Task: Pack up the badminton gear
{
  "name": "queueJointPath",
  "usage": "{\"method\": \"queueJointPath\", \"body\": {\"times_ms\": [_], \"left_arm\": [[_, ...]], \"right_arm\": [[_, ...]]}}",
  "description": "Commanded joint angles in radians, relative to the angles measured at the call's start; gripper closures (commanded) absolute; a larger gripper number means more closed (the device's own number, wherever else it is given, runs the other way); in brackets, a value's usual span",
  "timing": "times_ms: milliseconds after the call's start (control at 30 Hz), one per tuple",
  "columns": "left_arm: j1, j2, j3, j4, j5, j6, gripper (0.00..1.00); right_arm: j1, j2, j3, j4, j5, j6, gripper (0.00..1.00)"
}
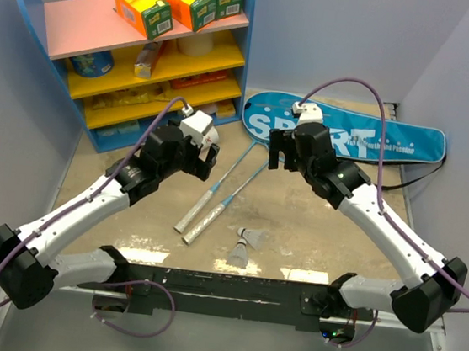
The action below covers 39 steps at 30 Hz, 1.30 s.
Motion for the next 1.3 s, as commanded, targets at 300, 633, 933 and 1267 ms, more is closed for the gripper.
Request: {"method": "queueJointPath", "body": {"times_ms": [300,633,933,1267], "left_arm": [[-0.001,0.046,0.139,-0.108,-0.161,0.178,0.02],[0.019,0.137,0.117,-0.129,-0.058,0.365,0.01],[0.151,0.275,0.116,-0.06,0.114,0.462,0.0],[0.228,0.407,0.091,0.063,0.298,0.523,0.0]], "right_arm": [[-0.004,-0.109,-0.028,-0.085,-0.076,-0.083,0.01],[-0.004,-0.123,-0.09,-0.062,-0.161,-0.042,0.01],[-0.004,-0.144,-0.108,-0.056,-0.207,-0.023,0.01],[-0.003,-0.143,-0.102,-0.055,-0.24,-0.017,0.01]]}}
